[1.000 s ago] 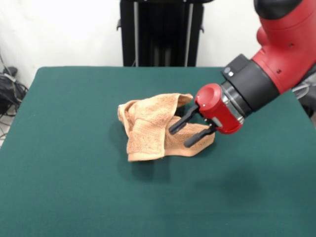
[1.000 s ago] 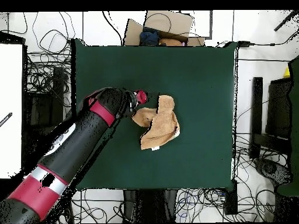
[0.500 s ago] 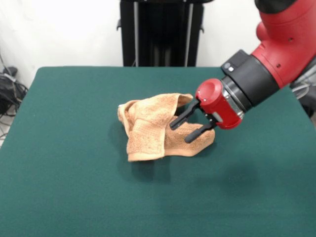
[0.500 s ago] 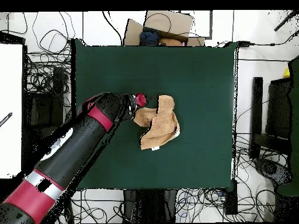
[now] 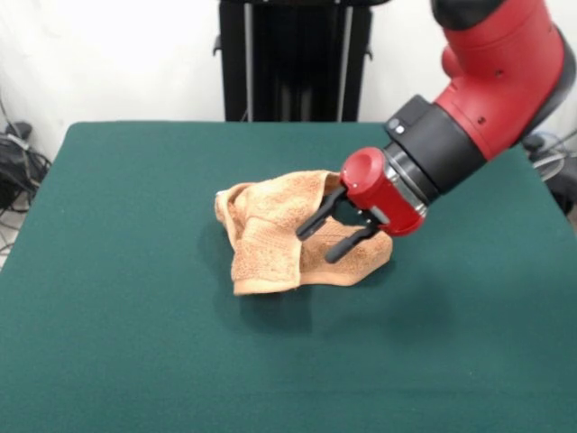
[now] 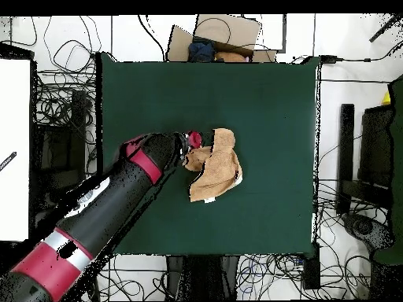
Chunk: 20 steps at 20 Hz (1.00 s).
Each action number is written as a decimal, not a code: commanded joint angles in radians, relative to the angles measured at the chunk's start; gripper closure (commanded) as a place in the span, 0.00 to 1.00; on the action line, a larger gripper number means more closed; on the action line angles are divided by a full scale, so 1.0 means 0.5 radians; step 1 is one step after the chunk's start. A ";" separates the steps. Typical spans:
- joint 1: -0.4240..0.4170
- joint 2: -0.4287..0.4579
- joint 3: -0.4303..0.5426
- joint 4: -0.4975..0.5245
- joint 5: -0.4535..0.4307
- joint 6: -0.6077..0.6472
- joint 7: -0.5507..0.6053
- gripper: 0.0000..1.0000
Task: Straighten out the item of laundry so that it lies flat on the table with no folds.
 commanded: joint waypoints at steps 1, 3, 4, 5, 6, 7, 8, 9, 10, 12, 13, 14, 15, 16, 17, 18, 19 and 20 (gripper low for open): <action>-0.099 -0.033 0.480 0.166 0.078 -0.144 0.431 0.00; -0.104 -0.046 0.498 0.179 0.075 -0.155 0.430 0.00; -0.107 -0.054 0.508 0.185 0.074 -0.159 0.429 0.00; -0.110 -0.059 0.518 0.191 0.072 -0.164 0.427 0.00; -0.110 -0.062 0.521 0.193 0.070 -0.166 0.429 0.00; -0.113 -0.066 0.528 0.197 0.068 -0.171 0.427 0.00; -0.116 -0.067 0.535 0.197 0.066 -0.176 0.425 0.00; -0.120 -0.068 0.543 0.201 0.064 -0.187 0.425 0.00; -0.121 -0.064 0.548 0.201 0.064 -0.199 0.429 0.00; -0.125 -0.057 0.564 0.199 0.065 -0.217 0.433 0.00; -0.123 -0.051 0.566 0.198 0.066 -0.226 0.440 0.00; -0.126 -0.054 0.571 0.203 0.064 -0.228 0.438 0.00; -0.124 -0.057 0.569 0.205 0.063 -0.223 0.438 0.00; -0.123 -0.056 0.568 0.205 0.061 -0.219 0.437 0.00; -0.123 -0.057 0.567 0.203 0.059 -0.212 0.434 0.00; -0.125 -0.047 0.564 0.193 0.061 -0.209 0.438 0.00; -0.126 -0.037 0.563 0.184 0.064 -0.207 0.442 0.00; -0.125 -0.023 0.559 0.173 0.069 -0.209 0.450 0.00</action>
